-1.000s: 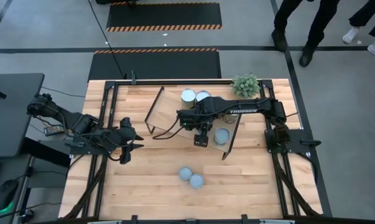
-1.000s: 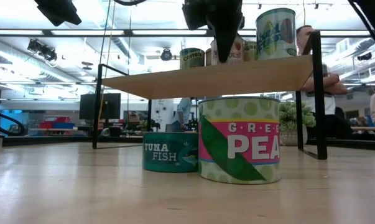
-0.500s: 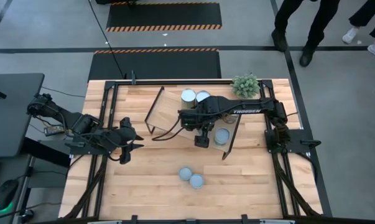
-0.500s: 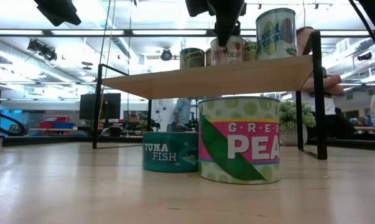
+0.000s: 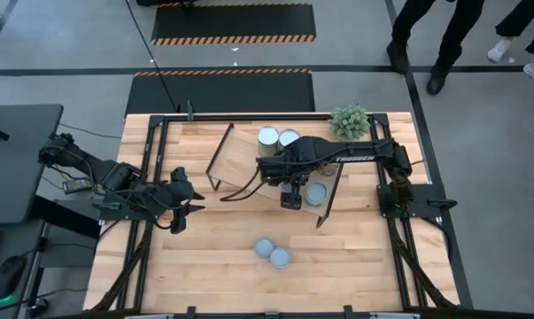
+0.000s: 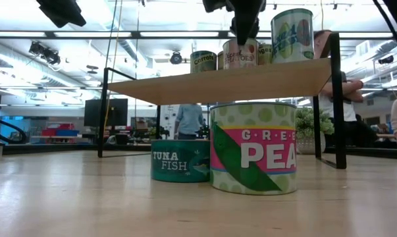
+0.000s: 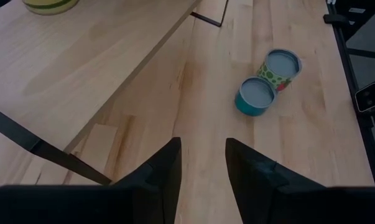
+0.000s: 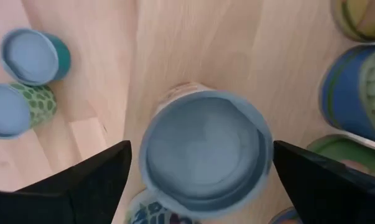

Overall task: Pick and place cans onto a shelf
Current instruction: Put the canned tomatoes on the shelf

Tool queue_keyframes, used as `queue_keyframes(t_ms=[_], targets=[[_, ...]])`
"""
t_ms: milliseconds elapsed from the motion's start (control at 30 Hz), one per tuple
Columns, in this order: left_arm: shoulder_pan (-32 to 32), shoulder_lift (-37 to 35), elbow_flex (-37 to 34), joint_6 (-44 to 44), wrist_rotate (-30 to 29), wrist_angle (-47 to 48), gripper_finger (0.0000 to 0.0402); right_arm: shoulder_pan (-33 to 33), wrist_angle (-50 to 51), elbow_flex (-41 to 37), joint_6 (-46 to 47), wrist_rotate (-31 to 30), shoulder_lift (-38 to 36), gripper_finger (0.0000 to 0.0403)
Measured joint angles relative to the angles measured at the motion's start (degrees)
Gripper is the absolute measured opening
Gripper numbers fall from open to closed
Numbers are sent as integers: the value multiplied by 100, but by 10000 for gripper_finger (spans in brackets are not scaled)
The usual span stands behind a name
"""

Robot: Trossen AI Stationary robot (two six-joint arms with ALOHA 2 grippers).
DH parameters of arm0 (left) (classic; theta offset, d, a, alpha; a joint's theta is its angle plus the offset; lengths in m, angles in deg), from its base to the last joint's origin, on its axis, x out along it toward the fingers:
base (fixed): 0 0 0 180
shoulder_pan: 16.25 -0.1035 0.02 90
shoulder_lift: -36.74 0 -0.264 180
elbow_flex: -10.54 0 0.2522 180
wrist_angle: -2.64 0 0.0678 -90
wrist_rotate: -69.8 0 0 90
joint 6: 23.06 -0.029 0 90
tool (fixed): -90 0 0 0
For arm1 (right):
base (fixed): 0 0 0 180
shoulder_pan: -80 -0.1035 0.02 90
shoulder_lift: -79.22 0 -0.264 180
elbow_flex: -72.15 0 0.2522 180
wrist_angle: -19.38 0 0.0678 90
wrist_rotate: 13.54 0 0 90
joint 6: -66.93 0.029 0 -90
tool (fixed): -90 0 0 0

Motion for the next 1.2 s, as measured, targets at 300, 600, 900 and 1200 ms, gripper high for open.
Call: queue_keyframes(t_ms=[300, 600, 900, 1200], targets=[[-1, 0, 0, -2, 0, -15, 130, 18, -754, 1, 3, -47, -379, 396], [1, 2, 0, 4, 0, -35, 130, -23, -1480, -17, -380, -210, -150, 383], [0, 3, 0, 2, 0, -55, 130, -27, -1342, -23, 47, -190, 2, 326], [-1, 2, 0, 4, -2, -59, 130, 16, -1117, -23, 381, -66, -2, 240]])
